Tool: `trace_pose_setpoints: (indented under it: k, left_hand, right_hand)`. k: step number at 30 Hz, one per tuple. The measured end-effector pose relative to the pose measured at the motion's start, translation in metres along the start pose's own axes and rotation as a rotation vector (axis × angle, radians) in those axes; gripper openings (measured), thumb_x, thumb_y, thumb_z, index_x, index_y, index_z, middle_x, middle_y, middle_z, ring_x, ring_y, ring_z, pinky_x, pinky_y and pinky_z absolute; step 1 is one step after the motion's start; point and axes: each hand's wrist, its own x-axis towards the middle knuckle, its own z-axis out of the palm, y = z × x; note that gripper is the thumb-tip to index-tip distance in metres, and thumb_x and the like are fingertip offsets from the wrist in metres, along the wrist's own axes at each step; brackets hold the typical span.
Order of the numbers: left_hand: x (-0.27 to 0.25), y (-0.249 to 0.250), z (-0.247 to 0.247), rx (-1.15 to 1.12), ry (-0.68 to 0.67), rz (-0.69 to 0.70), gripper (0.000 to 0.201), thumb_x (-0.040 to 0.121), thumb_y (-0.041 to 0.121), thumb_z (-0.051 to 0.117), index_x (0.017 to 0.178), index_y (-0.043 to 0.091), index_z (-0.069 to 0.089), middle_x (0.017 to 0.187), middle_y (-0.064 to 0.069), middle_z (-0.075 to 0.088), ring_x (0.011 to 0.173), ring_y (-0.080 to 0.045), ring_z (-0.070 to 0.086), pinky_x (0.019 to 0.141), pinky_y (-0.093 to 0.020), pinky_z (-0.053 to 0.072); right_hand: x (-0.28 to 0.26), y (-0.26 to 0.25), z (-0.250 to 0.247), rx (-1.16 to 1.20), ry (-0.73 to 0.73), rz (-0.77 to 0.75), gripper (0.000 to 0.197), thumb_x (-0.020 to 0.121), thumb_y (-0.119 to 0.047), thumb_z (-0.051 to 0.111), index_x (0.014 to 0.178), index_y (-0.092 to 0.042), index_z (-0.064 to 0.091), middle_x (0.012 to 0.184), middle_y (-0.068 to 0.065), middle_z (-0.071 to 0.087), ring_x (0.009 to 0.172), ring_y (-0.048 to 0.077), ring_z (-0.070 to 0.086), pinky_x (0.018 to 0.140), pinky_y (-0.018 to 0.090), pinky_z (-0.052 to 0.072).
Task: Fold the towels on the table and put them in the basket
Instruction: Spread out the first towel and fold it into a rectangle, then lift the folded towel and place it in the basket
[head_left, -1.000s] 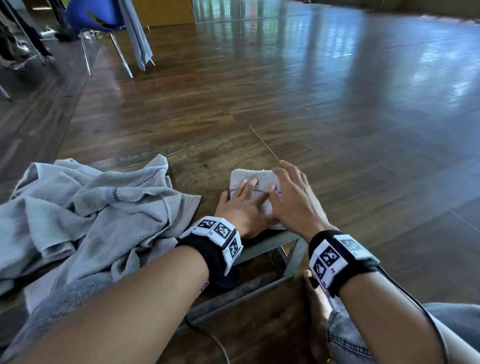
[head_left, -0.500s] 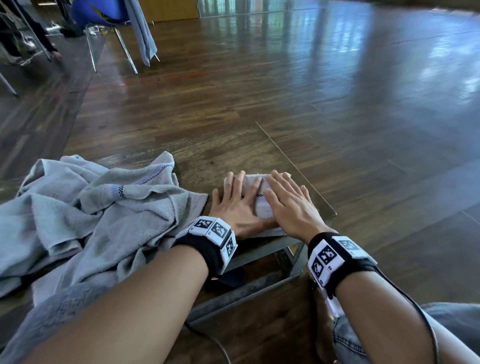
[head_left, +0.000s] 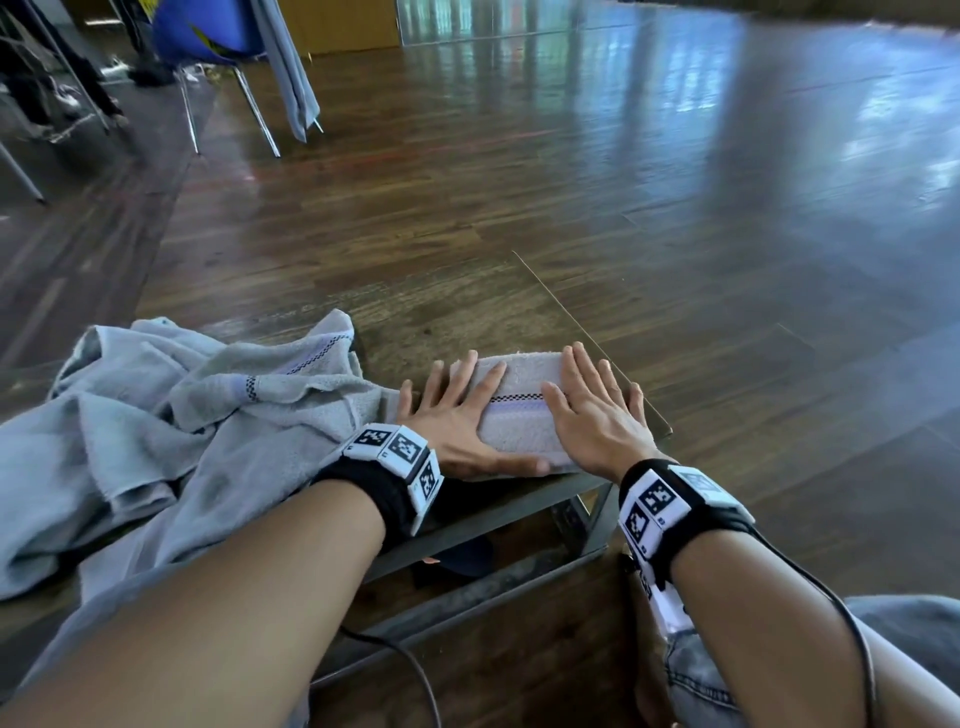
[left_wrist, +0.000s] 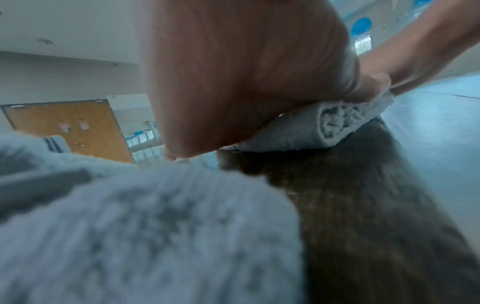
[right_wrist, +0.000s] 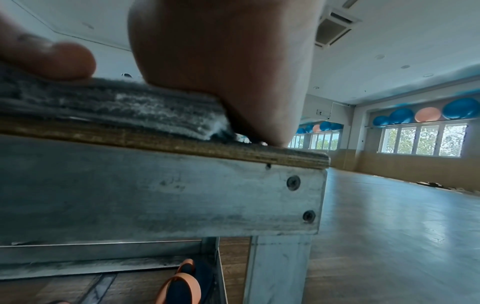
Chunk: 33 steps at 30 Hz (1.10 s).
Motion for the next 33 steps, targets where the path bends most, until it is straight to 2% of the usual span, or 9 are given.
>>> trace_pose_setpoints:
  k: [7,11,16,18,21,24,28,30,33]
  left_hand:
    - [-0.011,0.002,-0.001,-0.166,-0.026,-0.093,0.13,0.034,0.111,0.024,0.14,0.058,-0.03,0.153,0.015,-0.043,0.146,-0.02,-0.033,0.115,-0.059,-0.02]
    - [-0.013,-0.001,-0.007,-0.272,-0.028,-0.205,0.122,0.055,0.105,0.012,0.152,0.039,-0.024,0.156,0.005,-0.041,0.148,-0.021,-0.03,0.118,-0.056,-0.016]
    - [-0.021,0.007,-0.004,-0.242,0.174,-0.268,0.092,0.084,0.081,0.037,0.148,0.016,0.026,0.161,-0.001,-0.001,0.151,-0.029,-0.001,0.121,-0.053,0.001]
    - [-0.026,0.014,-0.008,-0.204,0.308,-0.254,0.068,0.08,0.073,0.054,0.117,0.016,0.051,0.143,-0.006,0.029,0.141,-0.03,0.022,0.117,-0.055,0.013]
    - [-0.039,0.021,-0.023,-0.434,0.482,-0.179,0.035,0.075,0.048,0.07,0.079,0.015,0.06,0.101,-0.004,0.066,0.107,-0.028,0.059,0.101,-0.05,0.039]
    - [-0.058,0.023,-0.039,-0.806,0.525,-0.046,0.022,0.077,0.027,0.072,0.085,0.007,0.066,0.078,-0.004,0.07,0.077,-0.026,0.068,0.069,-0.035,0.05]
    - [-0.099,0.009,-0.067,-1.028,0.592,0.001,0.036,0.069,0.029,0.071,0.098,0.007,0.067,0.086,-0.009,0.074,0.076,-0.024,0.072,0.068,-0.039,0.056]
    - [-0.127,-0.004,-0.084,-1.068,0.649,-0.011,0.037,0.066,0.031,0.07,0.098,0.01,0.068,0.088,-0.007,0.075,0.077,-0.021,0.073,0.068,-0.036,0.057]
    - [-0.185,-0.024,-0.109,-1.137,0.749,-0.054,0.033,0.069,0.027,0.071,0.098,0.011,0.068,0.095,-0.012,0.075,0.087,-0.029,0.073,0.081,-0.047,0.058]
  right_hand:
    - [-0.006,-0.002,0.002,-0.011,0.025,0.04,0.07,0.101,-0.061,0.016,0.161,-0.035,-0.008,0.169,-0.013,-0.012,0.154,0.01,-0.016,0.124,0.047,-0.013]
    - [-0.011,-0.001,0.004,-0.012,0.037,0.035,0.071,0.101,-0.06,0.017,0.161,-0.033,-0.009,0.17,-0.012,-0.01,0.155,0.01,-0.015,0.124,0.046,-0.013]
    - [-0.019,-0.003,0.007,-0.005,0.03,0.054,0.071,0.102,-0.059,0.018,0.161,-0.033,-0.01,0.17,-0.01,-0.01,0.155,0.011,-0.016,0.124,0.044,-0.013]
    - [-0.024,-0.006,0.007,0.015,0.031,0.056,0.07,0.102,-0.059,0.017,0.161,-0.033,-0.01,0.17,-0.009,-0.01,0.154,0.012,-0.017,0.123,0.045,-0.015]
    - [-0.031,-0.015,0.007,0.096,0.013,0.057,0.077,0.098,-0.067,0.009,0.16,-0.027,-0.014,0.17,-0.006,-0.008,0.154,0.015,-0.019,0.122,0.046,-0.017]
    - [-0.036,-0.033,-0.001,0.271,0.049,0.095,0.091,0.091,-0.077,0.002,0.16,-0.02,-0.016,0.171,0.004,-0.002,0.156,0.024,-0.01,0.124,0.049,-0.01]
    - [-0.049,-0.082,-0.017,0.581,0.039,-0.082,0.088,0.088,-0.081,0.012,0.158,-0.033,-0.012,0.169,0.008,0.013,0.152,0.036,0.023,0.122,0.053,0.022]
    - [-0.056,-0.114,-0.026,0.666,0.043,-0.169,0.065,0.095,-0.073,0.019,0.147,-0.035,0.006,0.144,-0.005,0.042,0.133,0.034,0.048,0.107,0.045,0.039]
    - [-0.067,-0.166,-0.037,0.822,0.011,-0.23,0.046,0.103,-0.057,0.033,0.131,-0.023,0.018,0.104,-0.019,0.035,0.109,0.017,0.055,0.088,0.027,0.042]
